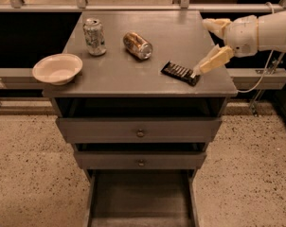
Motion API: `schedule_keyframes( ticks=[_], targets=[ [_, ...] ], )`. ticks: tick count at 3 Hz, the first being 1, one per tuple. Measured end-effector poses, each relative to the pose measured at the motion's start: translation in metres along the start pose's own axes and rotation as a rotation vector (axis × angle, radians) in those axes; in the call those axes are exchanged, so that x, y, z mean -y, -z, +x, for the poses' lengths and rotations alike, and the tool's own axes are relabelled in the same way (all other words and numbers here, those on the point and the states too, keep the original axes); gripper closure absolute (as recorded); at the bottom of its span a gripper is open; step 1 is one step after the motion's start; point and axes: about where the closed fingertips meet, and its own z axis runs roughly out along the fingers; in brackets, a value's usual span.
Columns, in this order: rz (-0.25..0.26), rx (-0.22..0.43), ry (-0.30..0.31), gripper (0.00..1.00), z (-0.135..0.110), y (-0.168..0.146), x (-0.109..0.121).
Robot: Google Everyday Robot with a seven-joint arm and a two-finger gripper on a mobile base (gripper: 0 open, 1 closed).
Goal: Pick rxbar chocolate from bottom drawer and place on counter
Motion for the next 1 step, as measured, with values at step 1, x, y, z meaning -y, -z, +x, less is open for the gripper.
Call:
schedule_keyframes(
  ticks=[1],
  targets=[
    [-0.001, 0.001, -0.001, 0.00, 0.0008, -0.0007, -0.0001]
  ],
)
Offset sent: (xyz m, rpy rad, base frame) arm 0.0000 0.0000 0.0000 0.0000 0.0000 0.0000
